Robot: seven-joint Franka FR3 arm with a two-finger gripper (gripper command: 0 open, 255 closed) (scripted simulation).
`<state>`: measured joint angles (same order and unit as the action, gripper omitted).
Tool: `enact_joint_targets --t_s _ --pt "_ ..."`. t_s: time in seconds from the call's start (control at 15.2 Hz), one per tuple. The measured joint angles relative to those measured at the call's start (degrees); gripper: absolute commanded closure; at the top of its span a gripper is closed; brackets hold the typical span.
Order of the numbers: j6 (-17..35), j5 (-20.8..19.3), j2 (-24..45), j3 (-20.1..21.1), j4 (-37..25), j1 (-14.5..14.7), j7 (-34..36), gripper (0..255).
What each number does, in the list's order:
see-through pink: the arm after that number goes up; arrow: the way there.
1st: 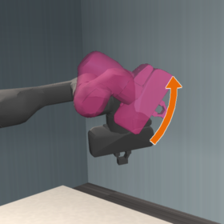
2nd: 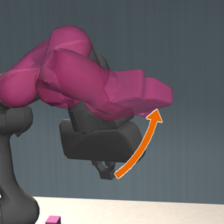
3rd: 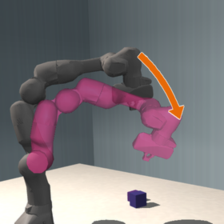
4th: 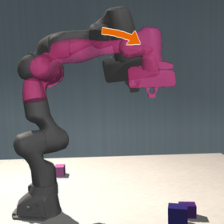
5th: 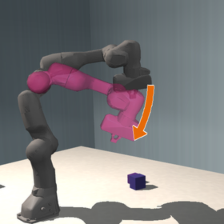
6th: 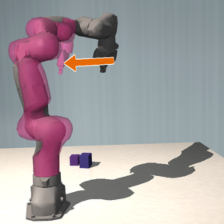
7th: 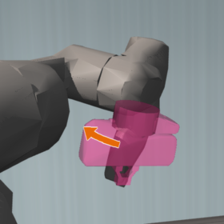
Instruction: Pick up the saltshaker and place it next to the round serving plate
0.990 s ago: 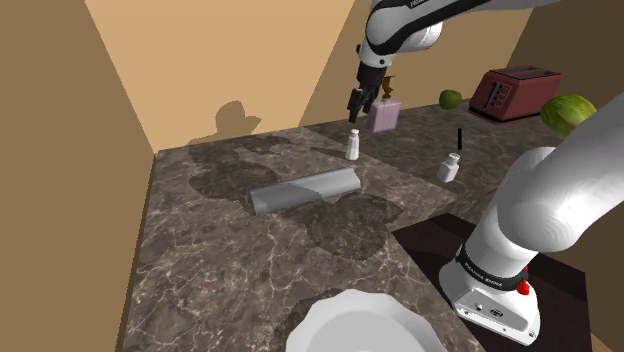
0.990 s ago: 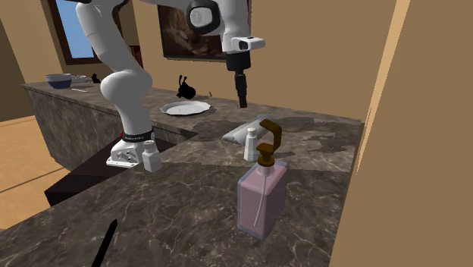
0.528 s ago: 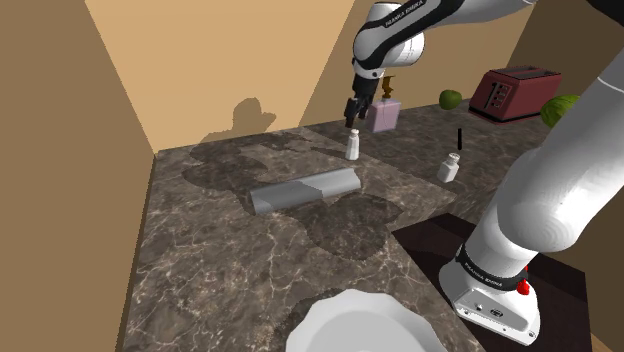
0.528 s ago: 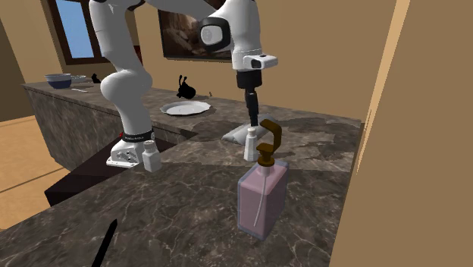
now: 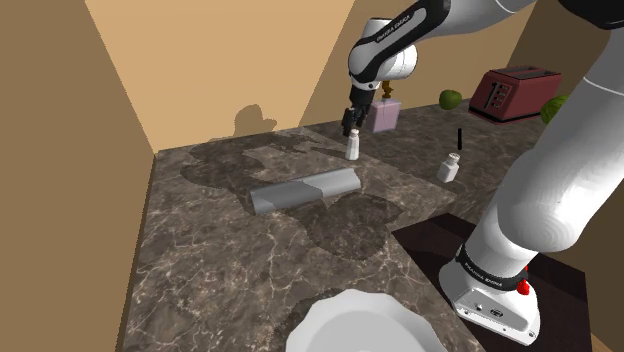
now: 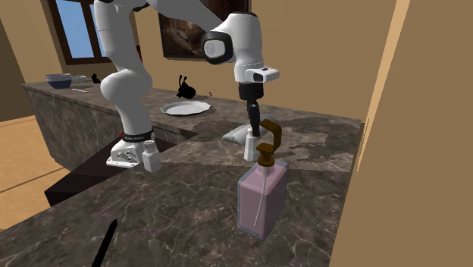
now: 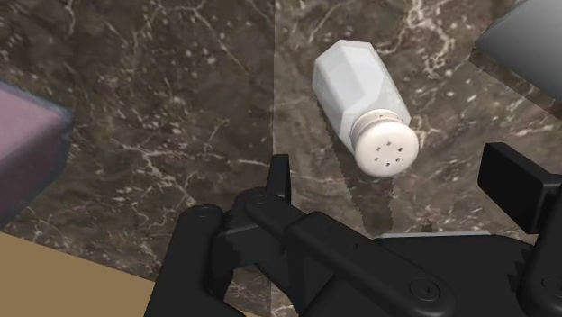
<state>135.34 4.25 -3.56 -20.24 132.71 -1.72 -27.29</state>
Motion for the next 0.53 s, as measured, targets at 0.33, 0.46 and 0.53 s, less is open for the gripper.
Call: enact_joint_targets --t_s 0.33,0.46,0.53 --pt "0.1 0.0 0.0 0.0 0.0 0.0 0.0 255" --pt "0.1 0.0 0.0 0.0 0.0 0.0 0.0 255" --pt "0.1 0.0 0.0 0.0 0.0 0.0 0.0 255"
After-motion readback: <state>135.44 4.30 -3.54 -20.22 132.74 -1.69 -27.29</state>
